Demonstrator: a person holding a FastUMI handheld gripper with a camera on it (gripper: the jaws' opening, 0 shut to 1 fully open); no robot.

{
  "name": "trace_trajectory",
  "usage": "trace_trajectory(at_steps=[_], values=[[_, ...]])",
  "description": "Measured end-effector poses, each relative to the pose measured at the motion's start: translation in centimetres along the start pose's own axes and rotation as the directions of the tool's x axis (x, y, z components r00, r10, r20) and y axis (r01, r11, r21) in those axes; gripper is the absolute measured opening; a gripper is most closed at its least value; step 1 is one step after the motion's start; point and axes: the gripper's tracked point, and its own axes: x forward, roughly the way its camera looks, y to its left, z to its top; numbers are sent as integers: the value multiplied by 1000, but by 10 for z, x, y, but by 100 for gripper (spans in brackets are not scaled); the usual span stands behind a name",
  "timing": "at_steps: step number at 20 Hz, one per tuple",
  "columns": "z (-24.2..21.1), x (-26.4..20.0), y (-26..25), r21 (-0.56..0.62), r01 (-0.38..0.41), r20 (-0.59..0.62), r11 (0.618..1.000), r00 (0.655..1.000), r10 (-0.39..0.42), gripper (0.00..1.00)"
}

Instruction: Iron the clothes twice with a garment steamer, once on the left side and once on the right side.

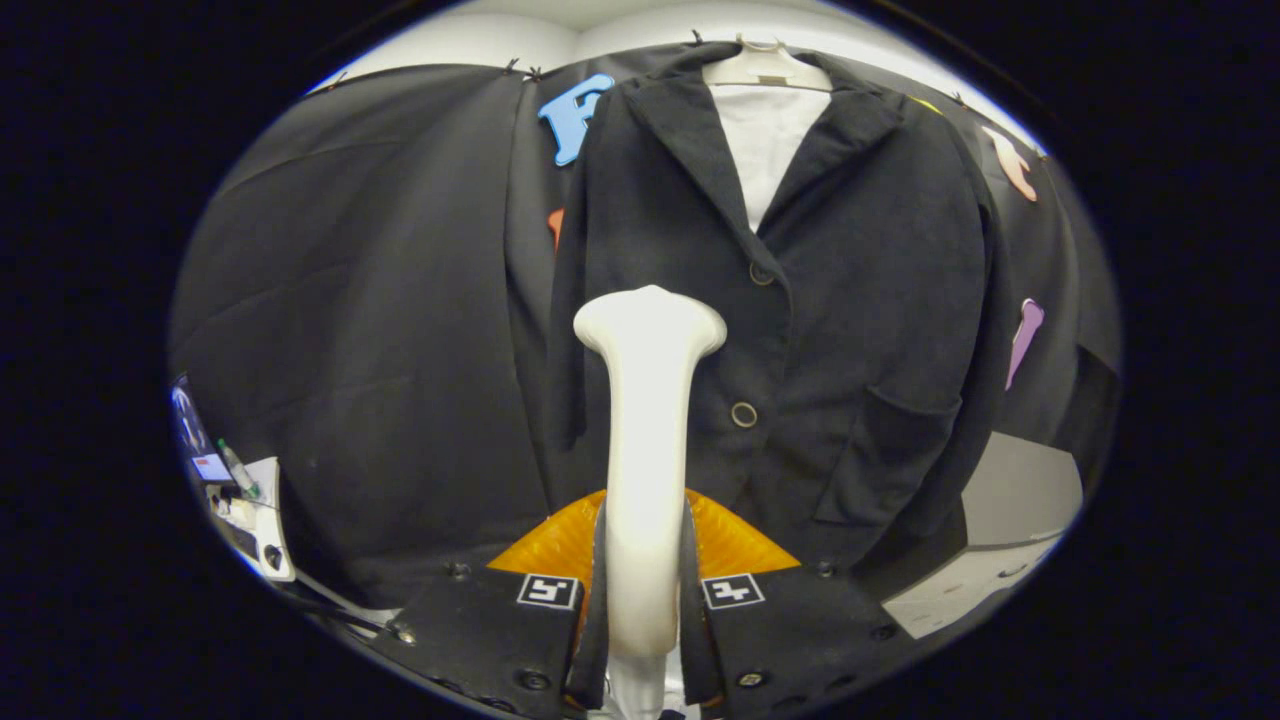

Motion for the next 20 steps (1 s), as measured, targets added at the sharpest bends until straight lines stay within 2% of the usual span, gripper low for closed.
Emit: trace_trajectory(at_steps=[20], values=[[-69,21,-2,-1,-20,-138,1000,990,20,32]])
